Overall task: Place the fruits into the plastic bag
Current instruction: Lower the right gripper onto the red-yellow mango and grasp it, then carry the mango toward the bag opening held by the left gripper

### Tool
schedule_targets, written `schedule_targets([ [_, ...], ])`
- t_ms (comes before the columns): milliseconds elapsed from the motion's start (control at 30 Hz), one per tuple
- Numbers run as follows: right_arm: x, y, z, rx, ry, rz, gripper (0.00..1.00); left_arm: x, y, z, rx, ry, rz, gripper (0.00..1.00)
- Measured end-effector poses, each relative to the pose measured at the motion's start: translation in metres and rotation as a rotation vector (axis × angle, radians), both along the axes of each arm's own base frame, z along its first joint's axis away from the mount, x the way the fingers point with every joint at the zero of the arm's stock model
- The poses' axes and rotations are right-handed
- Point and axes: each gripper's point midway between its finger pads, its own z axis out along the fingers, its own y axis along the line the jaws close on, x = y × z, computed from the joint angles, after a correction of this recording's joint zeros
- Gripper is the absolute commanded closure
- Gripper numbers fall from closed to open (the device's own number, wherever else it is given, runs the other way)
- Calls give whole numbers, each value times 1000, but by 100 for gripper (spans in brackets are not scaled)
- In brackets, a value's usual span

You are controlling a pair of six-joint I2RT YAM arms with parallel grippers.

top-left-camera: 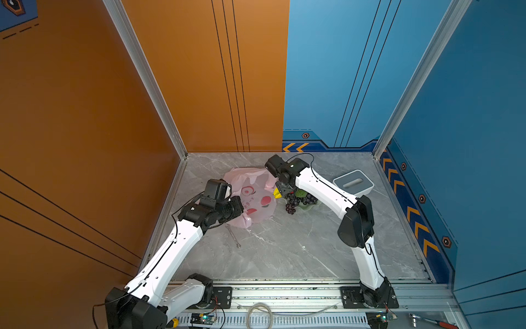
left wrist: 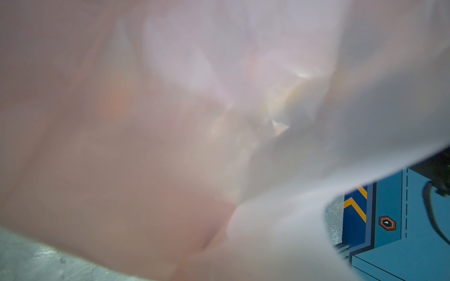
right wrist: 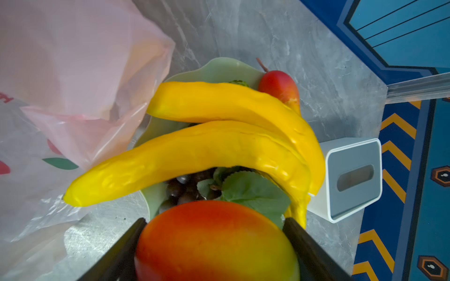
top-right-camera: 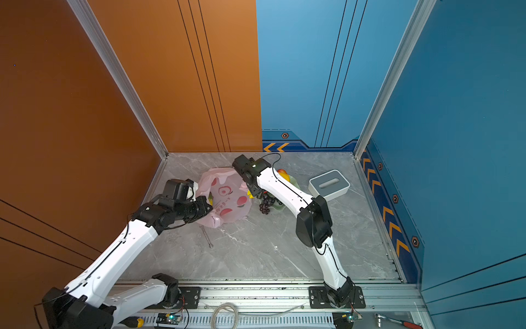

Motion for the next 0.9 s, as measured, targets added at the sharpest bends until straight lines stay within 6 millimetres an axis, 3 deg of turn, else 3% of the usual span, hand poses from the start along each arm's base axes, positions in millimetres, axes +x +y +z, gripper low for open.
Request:
schedule_targets([
  [167, -6, -13, 24, 83, -11, -34, 20, -1, -3, 0, -1, 1, -9, 100],
  [400, -29, -14, 40, 274, 52, -61, 21, -2, -7, 1, -2, -5, -20, 100],
  [700, -51, 18, 38, 596, 178, -83, 21, -3, -9, 1, -8, -1, -20, 100],
  [900, -67, 44, 17, 779, 295, -124, 22, -4, -10, 2, -14, 1, -17, 100],
])
